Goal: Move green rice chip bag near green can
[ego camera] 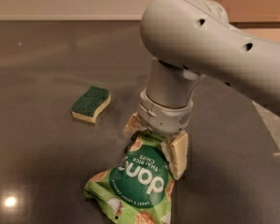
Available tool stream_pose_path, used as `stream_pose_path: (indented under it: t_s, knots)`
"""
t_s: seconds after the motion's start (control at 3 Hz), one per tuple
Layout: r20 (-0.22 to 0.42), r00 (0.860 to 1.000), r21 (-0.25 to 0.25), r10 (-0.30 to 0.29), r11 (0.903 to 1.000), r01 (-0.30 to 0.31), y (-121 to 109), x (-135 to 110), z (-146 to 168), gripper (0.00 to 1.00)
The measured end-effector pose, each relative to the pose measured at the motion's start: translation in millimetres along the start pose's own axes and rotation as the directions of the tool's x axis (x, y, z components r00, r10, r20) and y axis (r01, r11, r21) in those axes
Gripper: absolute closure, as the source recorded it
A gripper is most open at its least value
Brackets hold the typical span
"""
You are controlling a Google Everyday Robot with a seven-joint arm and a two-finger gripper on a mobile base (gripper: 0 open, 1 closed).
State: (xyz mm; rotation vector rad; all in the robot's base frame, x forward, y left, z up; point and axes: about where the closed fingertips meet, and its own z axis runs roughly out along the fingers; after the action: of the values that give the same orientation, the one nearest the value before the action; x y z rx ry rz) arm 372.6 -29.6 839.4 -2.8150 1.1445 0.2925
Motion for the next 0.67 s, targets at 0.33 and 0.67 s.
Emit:
stream_pose_path:
  t_s: [0.33, 0.67]
  knots:
    - [-0.021, 1.000, -0.004, 0.003, 1.0000, -0.003, 0, 5, -5, 0.42]
    - [-0.060, 0.998, 0.014, 0.035, 0.9993, -0.034, -3, 17, -20, 0.64]
